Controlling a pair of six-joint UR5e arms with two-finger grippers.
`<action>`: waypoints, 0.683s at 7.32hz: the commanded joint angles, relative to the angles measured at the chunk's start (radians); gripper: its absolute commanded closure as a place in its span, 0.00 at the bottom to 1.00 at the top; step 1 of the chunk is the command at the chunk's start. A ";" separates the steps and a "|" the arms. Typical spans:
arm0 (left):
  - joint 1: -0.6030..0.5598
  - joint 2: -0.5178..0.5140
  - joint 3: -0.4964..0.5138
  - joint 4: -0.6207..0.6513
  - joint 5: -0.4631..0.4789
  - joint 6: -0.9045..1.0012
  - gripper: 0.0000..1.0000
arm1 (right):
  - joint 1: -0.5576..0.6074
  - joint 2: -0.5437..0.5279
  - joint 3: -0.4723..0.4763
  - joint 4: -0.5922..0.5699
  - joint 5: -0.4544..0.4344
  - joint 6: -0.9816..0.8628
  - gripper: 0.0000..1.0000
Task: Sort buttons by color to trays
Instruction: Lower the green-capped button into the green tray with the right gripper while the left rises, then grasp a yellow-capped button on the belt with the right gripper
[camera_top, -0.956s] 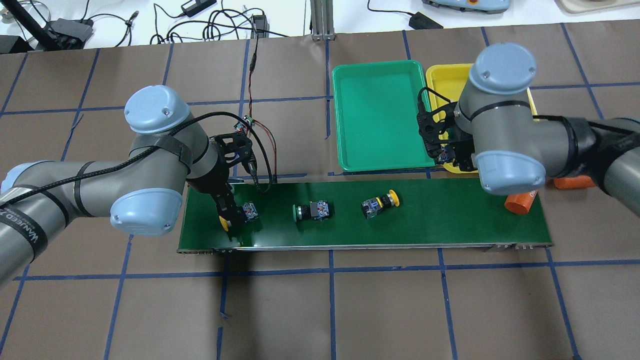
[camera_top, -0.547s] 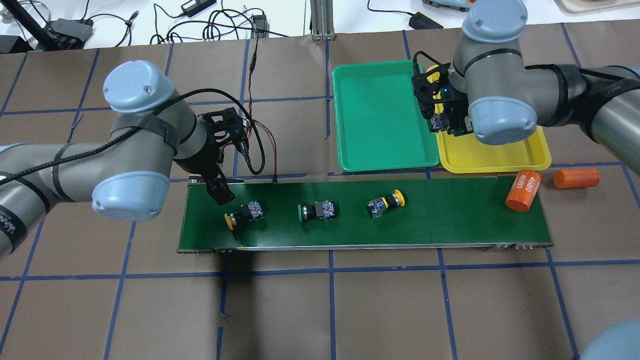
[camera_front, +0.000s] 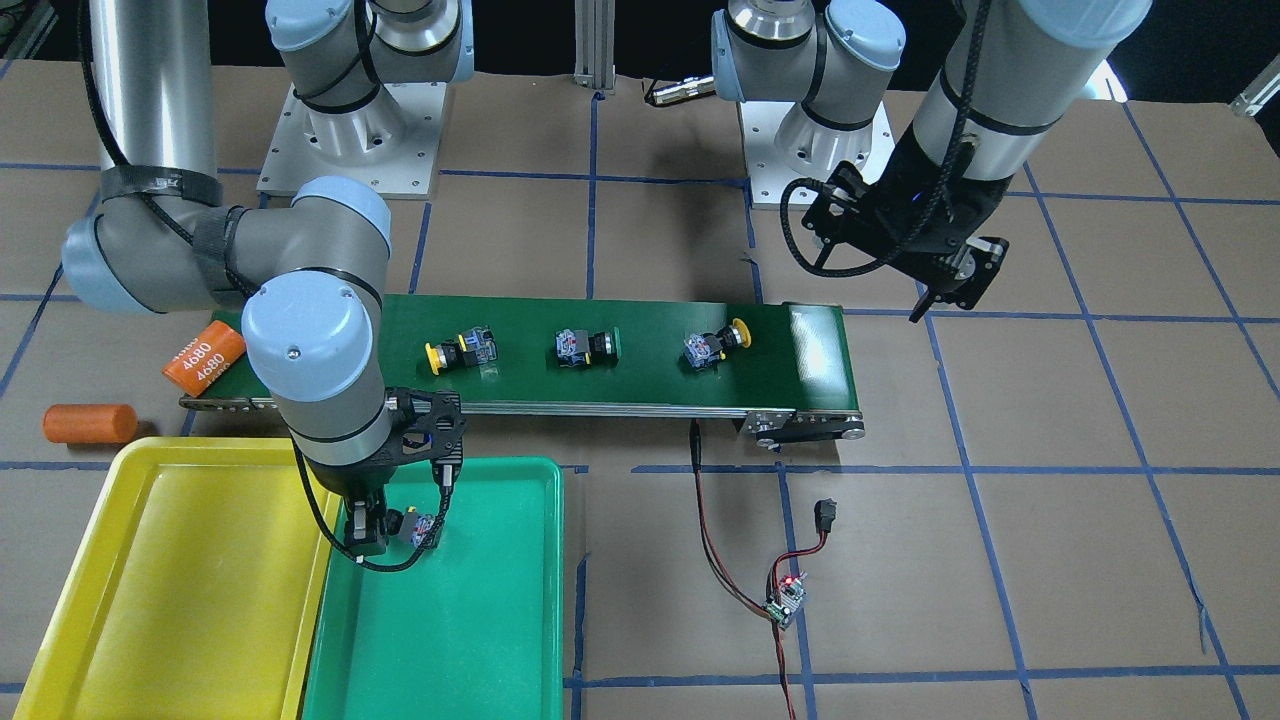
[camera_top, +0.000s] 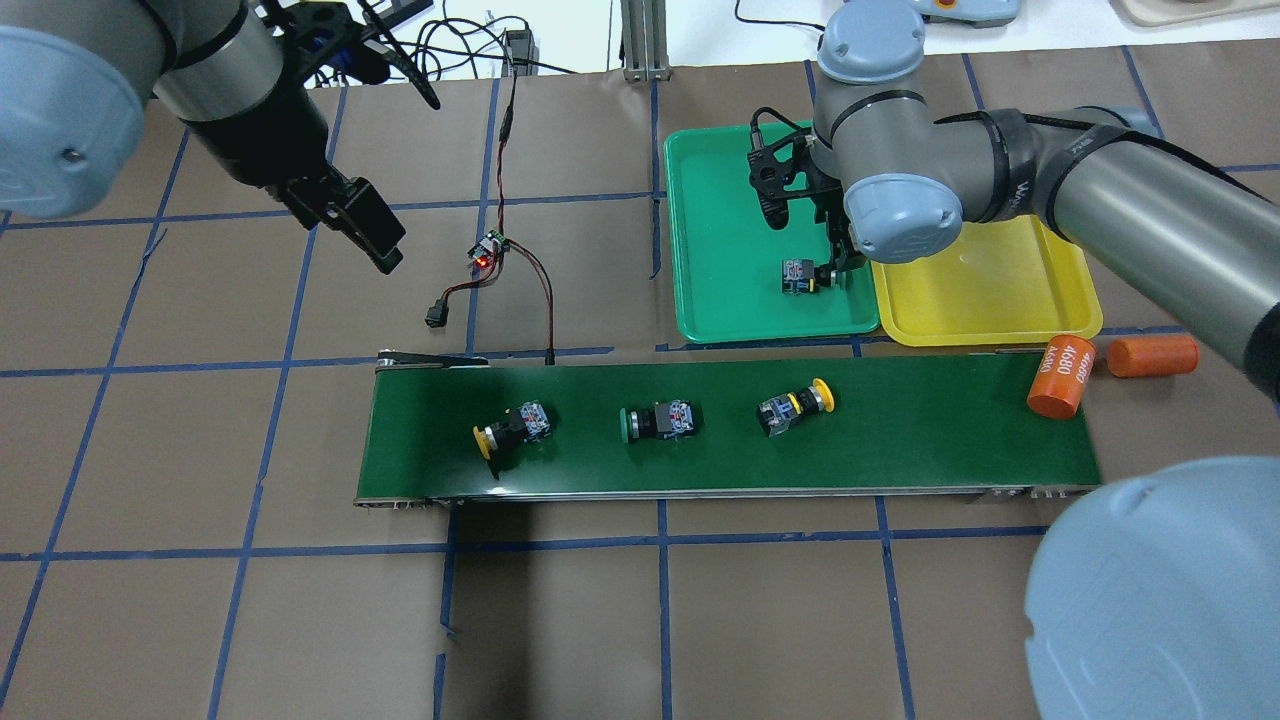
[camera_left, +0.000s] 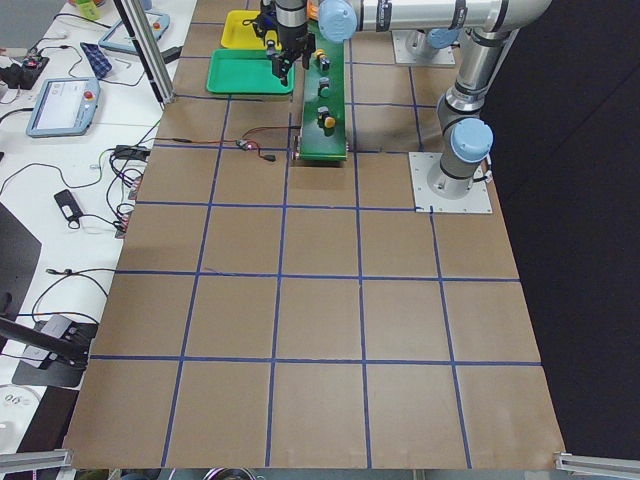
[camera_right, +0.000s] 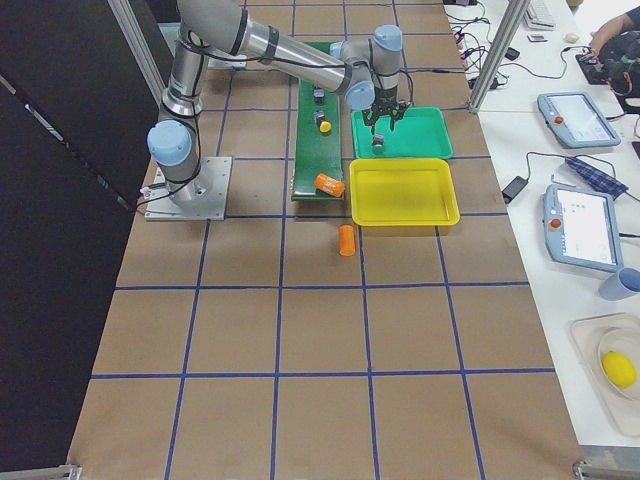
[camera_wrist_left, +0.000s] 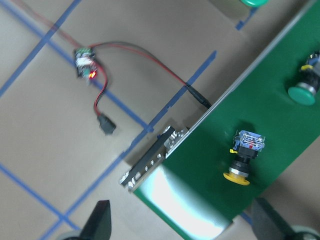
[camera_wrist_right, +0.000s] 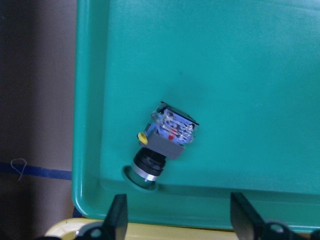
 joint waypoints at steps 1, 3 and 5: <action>0.004 0.024 -0.007 -0.065 0.016 -0.354 0.00 | -0.006 -0.012 0.012 0.005 0.008 -0.004 0.01; 0.003 0.036 -0.007 -0.076 0.069 -0.372 0.00 | -0.009 -0.122 0.136 0.003 0.010 -0.010 0.02; 0.007 0.033 -0.007 -0.074 0.070 -0.366 0.00 | -0.057 -0.315 0.333 0.005 0.010 -0.014 0.05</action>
